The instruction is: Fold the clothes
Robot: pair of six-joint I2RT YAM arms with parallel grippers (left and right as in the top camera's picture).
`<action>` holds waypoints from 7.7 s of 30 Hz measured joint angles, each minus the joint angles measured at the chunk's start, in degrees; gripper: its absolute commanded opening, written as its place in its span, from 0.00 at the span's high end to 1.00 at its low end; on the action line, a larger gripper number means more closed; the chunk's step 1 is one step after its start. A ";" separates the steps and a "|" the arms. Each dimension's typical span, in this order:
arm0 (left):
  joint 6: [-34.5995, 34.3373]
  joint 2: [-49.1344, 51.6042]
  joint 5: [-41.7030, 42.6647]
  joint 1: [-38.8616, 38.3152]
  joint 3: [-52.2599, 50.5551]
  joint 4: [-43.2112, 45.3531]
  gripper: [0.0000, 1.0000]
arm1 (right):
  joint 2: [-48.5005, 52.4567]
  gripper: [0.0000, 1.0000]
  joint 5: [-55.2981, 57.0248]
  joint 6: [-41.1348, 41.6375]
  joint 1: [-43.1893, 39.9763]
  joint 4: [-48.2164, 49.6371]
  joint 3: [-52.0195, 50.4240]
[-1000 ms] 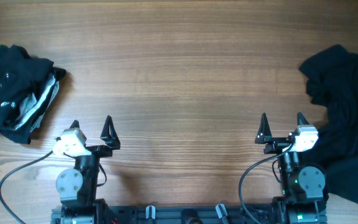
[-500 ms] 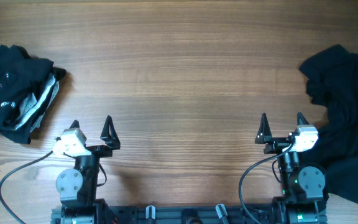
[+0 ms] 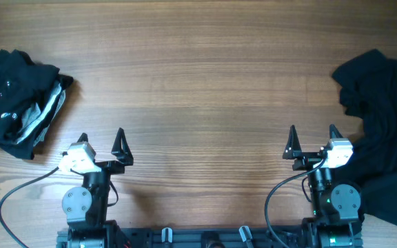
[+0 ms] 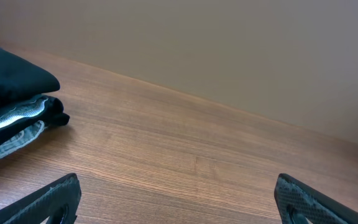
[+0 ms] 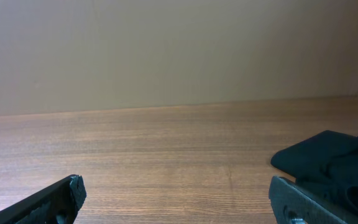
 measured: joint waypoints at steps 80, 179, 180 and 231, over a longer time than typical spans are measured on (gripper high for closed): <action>0.00 0.00 -0.02 0.00 0.00 0.00 0.00 | 0.00 0.00 0.02 0.00 0.00 0.00 0.00; 0.00 0.00 -0.02 0.00 0.00 0.00 0.00 | 0.00 0.00 0.00 0.00 0.00 0.00 0.02; 0.00 0.00 0.00 0.00 0.00 0.00 0.00 | 0.00 0.00 0.02 0.00 0.00 0.00 0.00; 0.00 0.00 -0.02 0.00 0.00 0.00 0.00 | 0.00 0.00 0.02 0.00 -0.02 0.00 0.00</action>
